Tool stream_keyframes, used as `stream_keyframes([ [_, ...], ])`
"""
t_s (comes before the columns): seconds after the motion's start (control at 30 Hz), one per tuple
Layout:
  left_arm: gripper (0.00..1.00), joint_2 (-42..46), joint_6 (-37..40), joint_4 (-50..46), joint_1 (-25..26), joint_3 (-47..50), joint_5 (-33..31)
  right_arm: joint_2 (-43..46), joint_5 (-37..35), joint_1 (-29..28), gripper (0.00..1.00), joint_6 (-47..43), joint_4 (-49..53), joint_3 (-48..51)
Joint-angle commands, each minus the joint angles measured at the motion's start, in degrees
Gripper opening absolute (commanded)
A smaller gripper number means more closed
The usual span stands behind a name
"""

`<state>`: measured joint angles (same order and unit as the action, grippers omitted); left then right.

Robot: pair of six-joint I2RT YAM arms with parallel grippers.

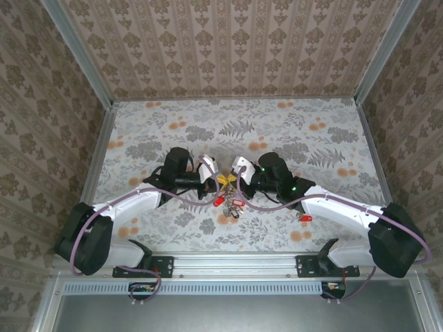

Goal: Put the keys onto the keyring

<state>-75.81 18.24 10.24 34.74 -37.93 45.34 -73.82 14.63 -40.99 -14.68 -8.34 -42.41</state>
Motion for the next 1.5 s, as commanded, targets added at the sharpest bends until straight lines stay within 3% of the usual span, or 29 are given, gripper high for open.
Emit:
stream_keyframes([
  [0.0,0.0,0.36,1.59,1.89,0.68,-1.97,6.24,0.35,-7.47,0.74,0.0,1.69,2.51,-0.72],
  [0.33,0.0,0.04,2.24,1.4,0.72,-1.96,6.14,0.02,-5.98,2.68,0.0,10.99,7.45,-3.59],
  [0.67,0.0,-0.21,1.23,5.12,0.94,-1.0,4.92,-1.97,-5.2,3.61,0.16,12.57,11.97,-3.14],
  [0.9,0.0,-1.07,0.84,6.07,1.12,-1.0,5.11,-2.7,-4.21,4.07,0.2,13.26,12.08,-3.14],
  [1.07,0.0,-1.27,0.83,6.26,1.12,-0.83,5.05,0.24,-5.15,5.09,0.26,15.25,10.53,-2.02],
  [1.27,0.0,-1.0,1.37,6.26,1.21,-0.48,5.79,7.88,-5.53,8.58,0.4,15.87,7.24,1.91],
  [1.37,0.0,-0.59,1.71,6.26,1.21,-0.56,7.11,10.73,-0.47,9.79,0.44,9.76,5.12,4.39],
  [1.47,0.0,-0.43,2.4,5.75,1.21,-0.73,7.7,10.91,12.29,9.58,0.42,-7.33,9.34,5.41],
])
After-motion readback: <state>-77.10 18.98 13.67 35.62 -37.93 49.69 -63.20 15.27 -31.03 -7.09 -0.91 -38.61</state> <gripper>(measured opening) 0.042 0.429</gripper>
